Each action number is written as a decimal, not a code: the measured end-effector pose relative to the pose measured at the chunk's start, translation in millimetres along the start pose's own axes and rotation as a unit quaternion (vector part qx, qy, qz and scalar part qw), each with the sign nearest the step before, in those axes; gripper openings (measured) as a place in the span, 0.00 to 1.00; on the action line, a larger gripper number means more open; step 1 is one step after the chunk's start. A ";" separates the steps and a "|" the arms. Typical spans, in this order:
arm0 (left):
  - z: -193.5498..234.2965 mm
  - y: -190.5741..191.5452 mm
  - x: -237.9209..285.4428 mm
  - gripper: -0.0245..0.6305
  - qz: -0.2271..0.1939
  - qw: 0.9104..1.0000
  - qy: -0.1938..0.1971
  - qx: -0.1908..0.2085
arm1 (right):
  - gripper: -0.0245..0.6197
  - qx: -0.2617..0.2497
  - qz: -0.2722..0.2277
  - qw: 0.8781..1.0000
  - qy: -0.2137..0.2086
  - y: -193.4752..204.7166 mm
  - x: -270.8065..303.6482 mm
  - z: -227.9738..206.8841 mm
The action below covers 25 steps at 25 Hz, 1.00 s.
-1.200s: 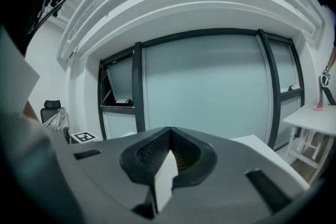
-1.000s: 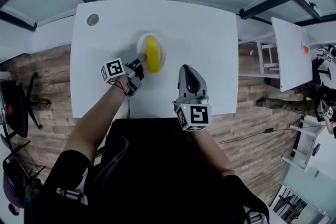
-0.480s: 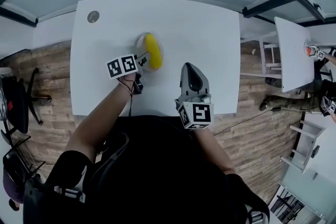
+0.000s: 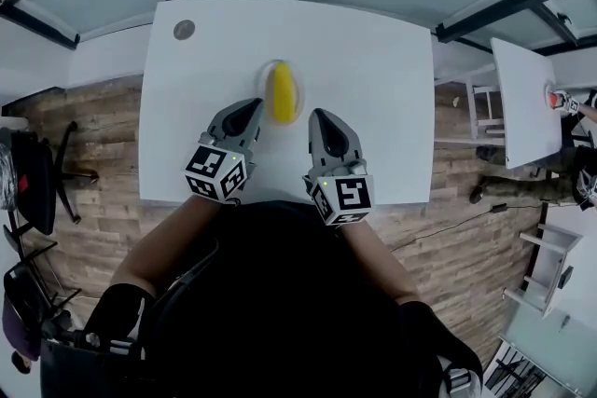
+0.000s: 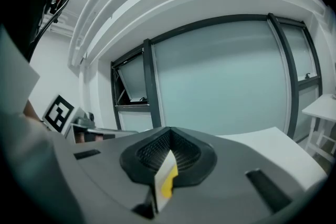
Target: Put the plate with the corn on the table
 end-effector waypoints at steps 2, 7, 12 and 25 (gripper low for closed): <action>-11.9 -25.0 -12.0 0.04 -0.041 0.995 -0.006 0.091 | 0.04 -0.008 -0.007 1.000 -0.006 -0.7 1.8 8.7; -40.3 -64.0 -22.6 0.04 -0.102 0.967 -0.048 0.227 | 0.04 -0.041 -0.021 0.998 -0.038 -17.5 4.8 22.9; -47.3 -68.6 -22.5 0.04 -0.105 0.973 -0.063 0.197 | 0.04 -0.048 -0.021 0.998 -0.046 -28.4 1.2 21.9; -44.2 -61.0 -23.9 0.04 -0.087 0.978 -0.067 0.180 | 0.04 -0.042 -0.028 0.998 -0.047 -30.3 -5.5 19.2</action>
Point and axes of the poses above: the fingertips, and each gripper's own axes: x forward along the fingers, z to its left, y out of its underside, the point moved 8 cm from there along -x, backward along the fingers, and after that the axes turned 12 degrees about x, right-handed, at the moved point
